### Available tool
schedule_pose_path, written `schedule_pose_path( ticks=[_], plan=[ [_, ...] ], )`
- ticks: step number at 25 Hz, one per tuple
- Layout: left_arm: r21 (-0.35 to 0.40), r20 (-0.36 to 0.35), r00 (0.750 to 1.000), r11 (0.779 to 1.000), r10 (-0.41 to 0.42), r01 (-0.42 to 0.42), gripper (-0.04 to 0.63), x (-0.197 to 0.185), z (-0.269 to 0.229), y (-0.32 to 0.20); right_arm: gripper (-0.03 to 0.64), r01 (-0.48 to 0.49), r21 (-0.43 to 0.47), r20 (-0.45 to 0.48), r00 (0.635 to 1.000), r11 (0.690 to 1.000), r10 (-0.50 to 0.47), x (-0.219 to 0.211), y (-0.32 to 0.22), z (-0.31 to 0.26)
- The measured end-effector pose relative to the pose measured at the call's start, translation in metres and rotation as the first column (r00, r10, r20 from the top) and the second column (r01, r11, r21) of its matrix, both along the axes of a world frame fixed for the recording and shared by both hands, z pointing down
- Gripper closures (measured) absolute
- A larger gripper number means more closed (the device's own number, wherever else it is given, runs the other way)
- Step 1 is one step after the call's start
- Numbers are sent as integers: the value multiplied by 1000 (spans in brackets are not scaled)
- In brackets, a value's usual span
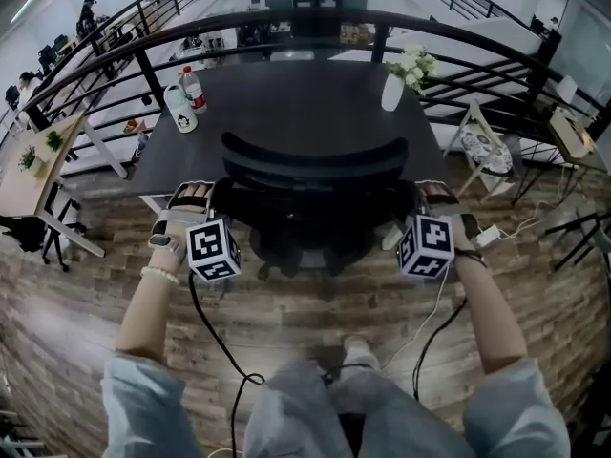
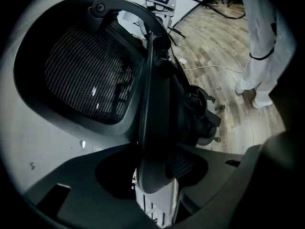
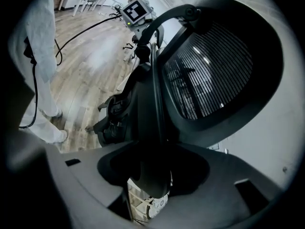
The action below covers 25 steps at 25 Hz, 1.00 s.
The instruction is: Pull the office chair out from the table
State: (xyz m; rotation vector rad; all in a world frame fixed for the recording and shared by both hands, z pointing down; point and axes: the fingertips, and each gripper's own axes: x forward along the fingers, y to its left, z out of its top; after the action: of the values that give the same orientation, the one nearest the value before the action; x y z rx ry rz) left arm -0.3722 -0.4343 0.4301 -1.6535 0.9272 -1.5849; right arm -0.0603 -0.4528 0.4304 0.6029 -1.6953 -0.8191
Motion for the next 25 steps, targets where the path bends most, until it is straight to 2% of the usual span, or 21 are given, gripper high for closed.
schedule_pose_path(
  ticks=[4,12,25],
  plan=[
    [1,26,1000,1000,9,-9,399,-3,1,-1,430,-31,7,-14,999,1000,31,2,0,0],
    [12,8,1000,1000,18,-19,399,-1,1,1,428,-86,22,-22,996,996,87,3,-1,1],
    [4,34,999,1000,-16,16,399,-6,1,2,426,-111,34,-11,994,993,111,3,2,0]
  ],
)
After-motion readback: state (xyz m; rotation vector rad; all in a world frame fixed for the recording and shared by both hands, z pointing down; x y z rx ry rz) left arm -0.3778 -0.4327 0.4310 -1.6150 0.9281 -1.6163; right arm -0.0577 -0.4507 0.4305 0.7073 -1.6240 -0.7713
